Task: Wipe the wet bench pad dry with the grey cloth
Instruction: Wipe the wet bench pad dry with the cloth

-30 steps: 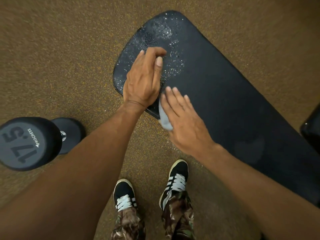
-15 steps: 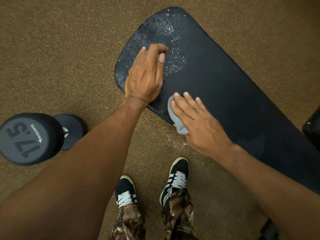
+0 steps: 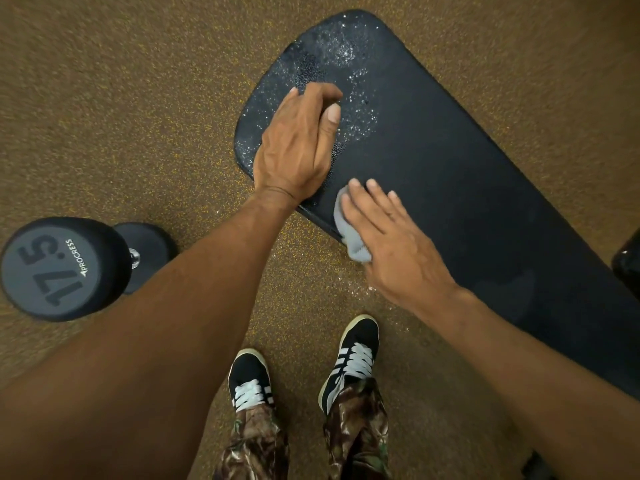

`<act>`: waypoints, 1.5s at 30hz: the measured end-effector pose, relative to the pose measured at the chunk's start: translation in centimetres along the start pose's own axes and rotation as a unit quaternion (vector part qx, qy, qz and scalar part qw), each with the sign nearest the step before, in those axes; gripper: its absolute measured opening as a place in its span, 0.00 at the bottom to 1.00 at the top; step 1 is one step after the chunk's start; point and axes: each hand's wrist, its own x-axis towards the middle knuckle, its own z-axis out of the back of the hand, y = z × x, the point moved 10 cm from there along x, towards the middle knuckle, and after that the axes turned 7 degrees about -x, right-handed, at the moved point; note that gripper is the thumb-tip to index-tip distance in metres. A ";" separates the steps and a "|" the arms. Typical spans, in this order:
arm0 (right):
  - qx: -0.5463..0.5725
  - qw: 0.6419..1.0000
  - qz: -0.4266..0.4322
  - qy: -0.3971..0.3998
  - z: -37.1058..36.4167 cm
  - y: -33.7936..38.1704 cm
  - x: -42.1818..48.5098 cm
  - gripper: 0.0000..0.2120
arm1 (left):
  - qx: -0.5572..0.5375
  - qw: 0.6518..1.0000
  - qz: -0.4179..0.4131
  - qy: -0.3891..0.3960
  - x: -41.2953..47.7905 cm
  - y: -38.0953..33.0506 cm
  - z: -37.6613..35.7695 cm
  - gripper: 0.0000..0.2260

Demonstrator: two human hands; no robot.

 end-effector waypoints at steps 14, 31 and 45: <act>-0.008 1.000 -0.017 -0.021 0.7 0.2 1.3 0.35 | -0.034 0.999 0.041 0.004 0.4 0.7 0.6 0.13; 0.640 0.715 -0.277 -0.052 3.1 -2.4 1.1 0.12 | -0.317 0.900 0.225 0.196 -4.5 -0.8 1.6 0.18; 0.700 0.648 -0.301 0.007 3.6 -2.6 1.6 0.17 | -0.460 0.768 0.389 0.218 -7.8 1.1 2.0 0.12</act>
